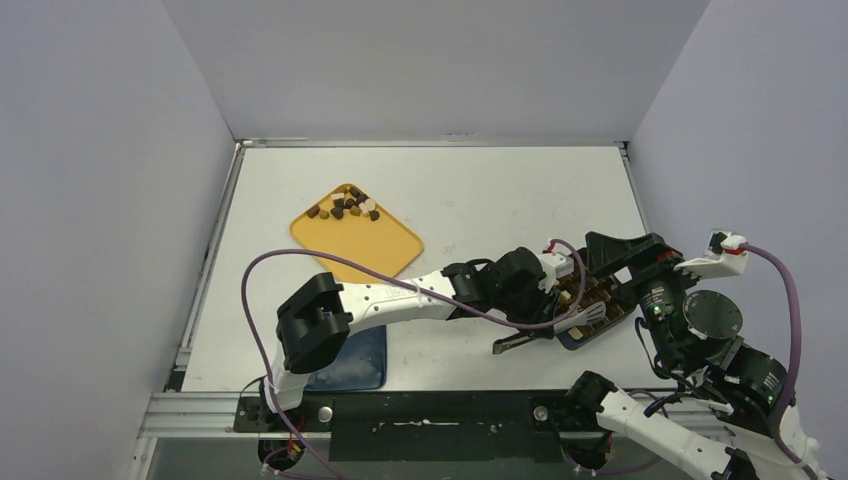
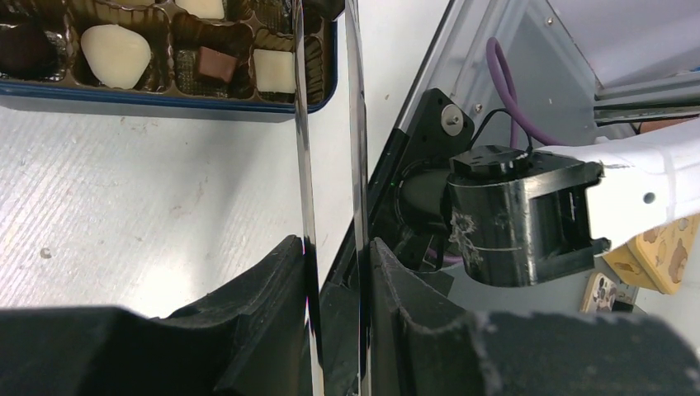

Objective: Pack the chocolate
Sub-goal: Place the fake chocolate in the packing box.

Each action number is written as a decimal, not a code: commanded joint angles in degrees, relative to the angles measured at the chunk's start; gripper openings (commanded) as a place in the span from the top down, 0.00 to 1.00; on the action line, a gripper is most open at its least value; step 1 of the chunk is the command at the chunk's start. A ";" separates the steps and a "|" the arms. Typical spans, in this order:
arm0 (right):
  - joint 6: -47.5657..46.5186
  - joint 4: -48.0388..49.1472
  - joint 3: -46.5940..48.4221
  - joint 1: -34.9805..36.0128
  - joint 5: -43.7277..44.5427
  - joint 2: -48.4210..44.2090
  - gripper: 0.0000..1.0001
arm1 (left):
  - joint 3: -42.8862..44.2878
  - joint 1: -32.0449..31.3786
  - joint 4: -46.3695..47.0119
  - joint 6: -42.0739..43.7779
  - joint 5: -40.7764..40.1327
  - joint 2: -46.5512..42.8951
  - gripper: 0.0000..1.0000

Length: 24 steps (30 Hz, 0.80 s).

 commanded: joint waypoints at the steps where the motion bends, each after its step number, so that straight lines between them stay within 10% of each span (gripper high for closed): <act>1: 0.22 -0.64 0.59 -0.10 1.49 1.48 0.00 | 5.12 -0.61 1.24 1.77 -0.64 1.78 0.74; 24: -0.22 0.54 0.45 -0.10 1.40 2.86 0.00 | 9.40 -0.71 -1.09 4.37 -2.79 6.90 0.64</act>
